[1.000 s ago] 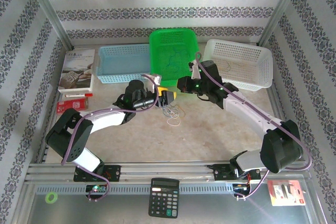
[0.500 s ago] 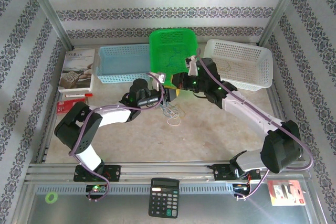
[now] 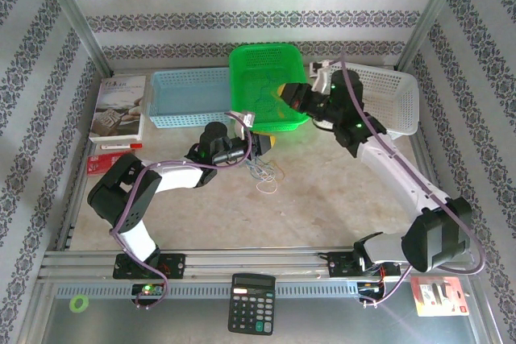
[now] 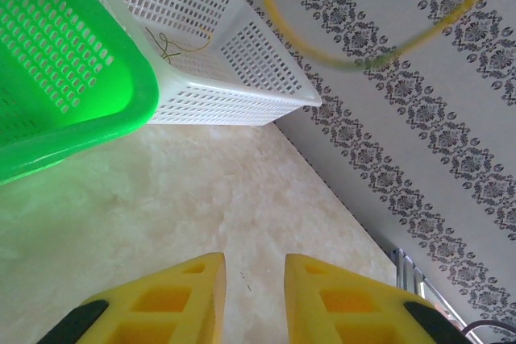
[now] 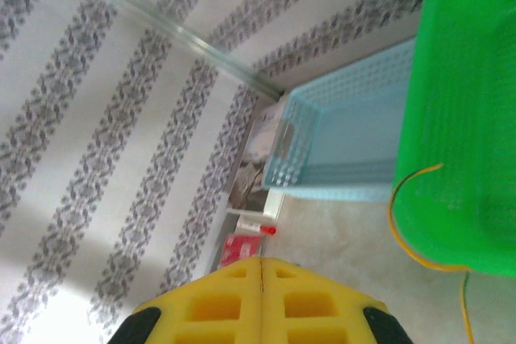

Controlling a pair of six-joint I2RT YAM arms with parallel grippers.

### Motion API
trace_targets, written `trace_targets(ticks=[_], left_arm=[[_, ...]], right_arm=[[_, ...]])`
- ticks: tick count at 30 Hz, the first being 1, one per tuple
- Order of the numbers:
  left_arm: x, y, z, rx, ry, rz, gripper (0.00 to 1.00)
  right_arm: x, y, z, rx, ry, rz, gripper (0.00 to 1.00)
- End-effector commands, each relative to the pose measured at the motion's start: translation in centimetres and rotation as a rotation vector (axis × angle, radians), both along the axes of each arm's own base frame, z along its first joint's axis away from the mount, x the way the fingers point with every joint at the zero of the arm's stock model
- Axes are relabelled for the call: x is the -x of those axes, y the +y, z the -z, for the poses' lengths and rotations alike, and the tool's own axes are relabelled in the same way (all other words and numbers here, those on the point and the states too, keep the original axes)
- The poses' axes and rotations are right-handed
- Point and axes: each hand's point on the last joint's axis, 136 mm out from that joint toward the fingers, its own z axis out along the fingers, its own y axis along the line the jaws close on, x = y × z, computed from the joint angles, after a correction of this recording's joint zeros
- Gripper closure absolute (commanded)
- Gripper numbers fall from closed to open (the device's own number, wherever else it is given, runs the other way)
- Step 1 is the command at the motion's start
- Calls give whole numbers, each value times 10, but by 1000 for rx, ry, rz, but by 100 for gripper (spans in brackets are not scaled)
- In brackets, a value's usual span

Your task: Untangle the cables

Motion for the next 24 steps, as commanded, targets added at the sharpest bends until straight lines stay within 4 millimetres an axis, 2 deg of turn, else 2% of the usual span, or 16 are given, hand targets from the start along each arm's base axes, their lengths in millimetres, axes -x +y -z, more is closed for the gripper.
trace_targets(ticks=[1, 8, 12, 15, 16, 21, 22, 24], left_arm=[[9, -3, -13, 21, -35, 24, 71], [10, 2, -19, -13, -38, 6, 52], [8, 5, -22, -37, -35, -9, 29], [4, 7, -24, -50, -35, -19, 3], [3, 7, -25, -54, -34, -22, 0], [-6, 9, -33, -61, -27, -45, 0], [-7, 10, -35, -60, -28, -50, 0], [-11, 11, -38, -59, -31, -64, 0]], right_arm=[[-20, -39, -14, 9, -55, 116, 100], [-85, -154, 39, 148, 11, 494, 100], [-121, -207, 70, 188, 74, 643, 100], [-147, -233, 95, 215, 123, 700, 100], [-155, -241, 103, 232, 137, 714, 100], [-184, -267, 130, 319, 175, 769, 99], [-189, -270, 134, 329, 177, 770, 90], [-196, -275, 139, 343, 179, 769, 67]])
